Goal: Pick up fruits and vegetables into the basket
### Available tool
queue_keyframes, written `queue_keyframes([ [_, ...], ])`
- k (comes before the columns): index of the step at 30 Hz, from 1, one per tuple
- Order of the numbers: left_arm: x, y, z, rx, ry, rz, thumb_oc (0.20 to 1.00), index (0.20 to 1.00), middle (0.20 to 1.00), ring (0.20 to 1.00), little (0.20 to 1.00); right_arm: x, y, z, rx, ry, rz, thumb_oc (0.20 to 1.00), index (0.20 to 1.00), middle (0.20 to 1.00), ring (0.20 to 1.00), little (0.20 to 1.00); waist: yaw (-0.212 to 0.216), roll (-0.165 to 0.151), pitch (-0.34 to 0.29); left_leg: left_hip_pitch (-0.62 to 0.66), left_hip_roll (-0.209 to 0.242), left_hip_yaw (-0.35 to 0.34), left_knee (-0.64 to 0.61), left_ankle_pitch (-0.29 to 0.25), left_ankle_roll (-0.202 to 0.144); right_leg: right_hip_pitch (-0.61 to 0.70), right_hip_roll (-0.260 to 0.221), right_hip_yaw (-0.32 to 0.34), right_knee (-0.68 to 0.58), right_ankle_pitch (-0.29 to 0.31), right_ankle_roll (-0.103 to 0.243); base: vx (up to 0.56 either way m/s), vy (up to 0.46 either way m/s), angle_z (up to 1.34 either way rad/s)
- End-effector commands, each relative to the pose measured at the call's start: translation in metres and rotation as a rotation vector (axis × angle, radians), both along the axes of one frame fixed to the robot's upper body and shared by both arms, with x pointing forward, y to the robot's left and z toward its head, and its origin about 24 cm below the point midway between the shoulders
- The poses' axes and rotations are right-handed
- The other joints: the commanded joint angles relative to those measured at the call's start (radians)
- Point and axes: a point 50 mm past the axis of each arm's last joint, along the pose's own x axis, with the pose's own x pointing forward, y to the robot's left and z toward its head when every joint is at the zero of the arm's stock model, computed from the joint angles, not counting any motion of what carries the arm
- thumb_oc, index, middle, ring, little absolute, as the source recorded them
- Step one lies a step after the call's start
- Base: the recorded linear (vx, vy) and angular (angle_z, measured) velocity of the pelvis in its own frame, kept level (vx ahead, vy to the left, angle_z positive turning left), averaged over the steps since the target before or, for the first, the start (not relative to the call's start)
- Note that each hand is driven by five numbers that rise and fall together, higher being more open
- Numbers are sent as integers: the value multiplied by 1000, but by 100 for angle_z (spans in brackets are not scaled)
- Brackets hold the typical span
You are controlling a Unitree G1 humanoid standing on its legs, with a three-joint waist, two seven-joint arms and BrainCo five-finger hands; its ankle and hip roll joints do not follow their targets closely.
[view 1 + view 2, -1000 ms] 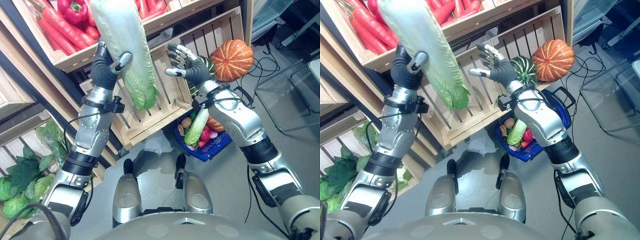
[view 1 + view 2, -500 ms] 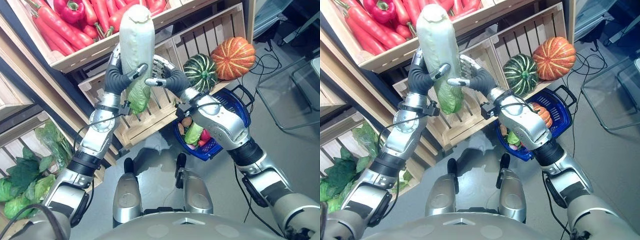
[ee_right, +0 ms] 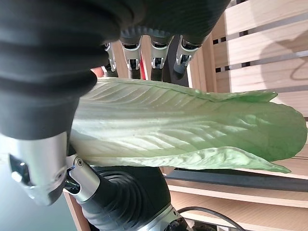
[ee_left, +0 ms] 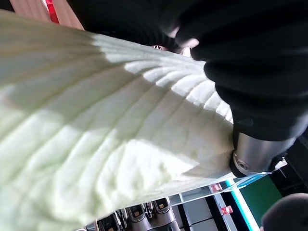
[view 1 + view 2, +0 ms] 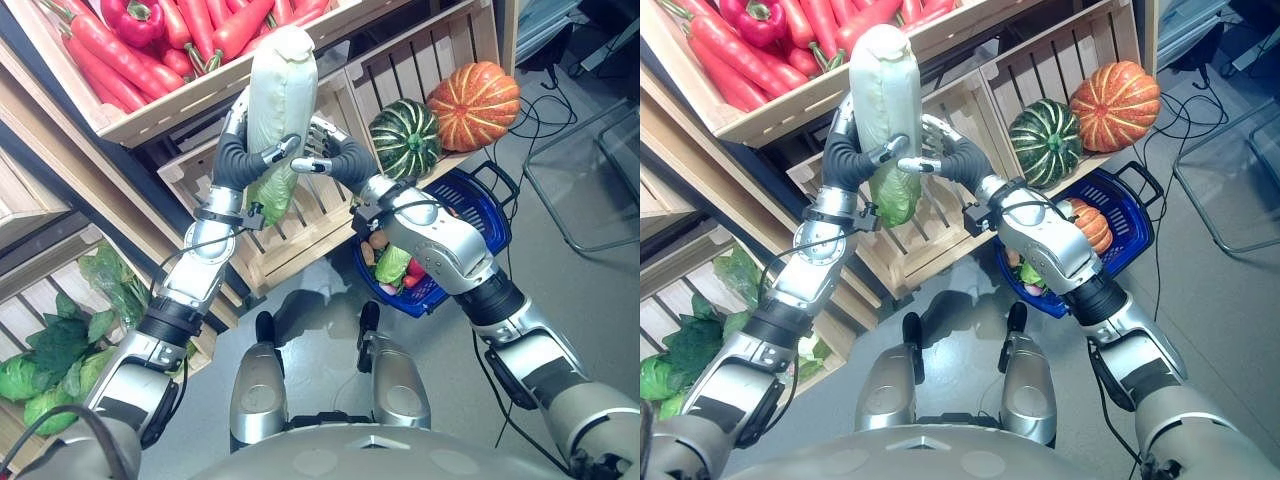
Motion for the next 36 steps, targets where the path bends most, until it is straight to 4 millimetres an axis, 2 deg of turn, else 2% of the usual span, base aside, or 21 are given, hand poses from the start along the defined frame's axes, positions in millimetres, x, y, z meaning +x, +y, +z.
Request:
queue_keyframes([
  [1, -7, -6, 53, -66, -267, -61, 200, 200, 200, 200, 200, -18, 30, 21, 52, -100, 156, 1000, 1000, 1000, 1000, 1000, -11, -12, -27, -18, -2, 13, 39, 4, 24, 55, -63, 34, 3, -11, 37, 0, 0, 0],
  [4, -11, -13, 60, -93, -289, -92, 200, 200, 200, 200, 200, -14, 30, 17, 44, -92, 129, 1000, 1000, 1000, 1000, 1000, -9, -10, -22, -21, -3, 14, 39, 4, 25, 54, -67, 30, 2, -10, 37, -13, 2, 0],
  [9, -22, -33, 104, -146, -302, -162, 200, 200, 200, 200, 200, -7, 33, 18, 49, -81, 83, 1000, 1000, 1000, 1000, 1000, -4, -7, -15, -26, -10, 8, 33, 1, 27, 57, -69, 20, -5, -14, 37, -21, -4, 2],
  [10, -22, -36, 105, -144, -314, -155, 200, 200, 200, 200, 200, -6, 34, 19, 50, -84, 81, 1000, 1000, 1000, 1000, 1000, -7, -7, -14, -26, -11, 6, 31, 1, 27, 57, -66, 23, -5, -14, 37, -25, 4, 3],
  [12, -19, -41, 96, -177, -308, -149, 200, 200, 200, 200, 200, -8, 40, 17, 58, -84, 82, 1000, 1000, 1000, 1000, 1000, -10, -9, -11, -25, -12, 4, 25, 5, 27, 56, -62, 28, -7, -11, 38, -28, 8, 3],
  [14, -14, -45, 77, -225, -296, -149, 200, 200, 200, 200, 200, -10, 44, 14, 56, -104, 59, 1000, 1000, 1000, 1000, 1000, -15, -11, -6, -24, -11, 7, 26, 5, 27, 58, -61, 31, -11, -7, 37, 0, 0, 0],
  [18, -16, -53, 61, -273, -285, -142, 200, 200, 200, 200, 200, -10, 49, 5, 50, -106, 47, 1000, 1000, 1000, 1000, 1000, -14, -13, -3, -23, -9, 9, 29, 2, 28, 61, -60, 31, -15, -6, 35, 0, 0, 0],
  [25, -18, -62, 60, -245, -306, -145, 200, 200, 200, 200, 200, -9, 54, -3, 54, -73, 76, 1000, 1000, 1000, 1000, 1000, -11, -14, -2, -22, -8, 5, 25, 2, 30, 61, -60, 29, -17, -5, 34, 0, 0, 0],
  [32, -19, -72, 56, -222, -265, -199, 200, 200, 200, 200, 200, -14, 60, 0, 80, -91, 138, 1000, 1000, 1000, 1000, 1000, -5, -13, -3, -25, -10, 2, 21, 2, 30, 64, -60, 24, -23, -4, 35, 0, 0, 0],
  [33, -19, -73, 55, -222, -259, -203, 200, 200, 200, 200, 200, -14, 61, 1, 88, -95, 147, 467, 467, 467, 467, 467, -5, -13, -3, -24, -10, 2, 20, 1, 31, 64, -60, 24, -25, -4, 35, 0, 0, 0],
  [34, -19, -74, 54, -219, -254, -204, 200, 200, 200, 200, 200, -15, 63, 2, 97, -99, 161, 200, 200, 200, 200, 200, -3, -14, -3, -24, -10, 3, 19, 1, 31, 65, -60, 23, -26, -4, 35, 0, 0, 0],
  [36, -18, -76, 52, -218, -242, -207, 200, 200, 200, 200, 200, -17, 65, 6, 107, -103, 169, 200, 200, 200, 200, 200, -2, -14, -4, -22, -9, 4, 18, 1, 31, 67, -60, 21, -28, -3, 37, 0, 0, 0],
])
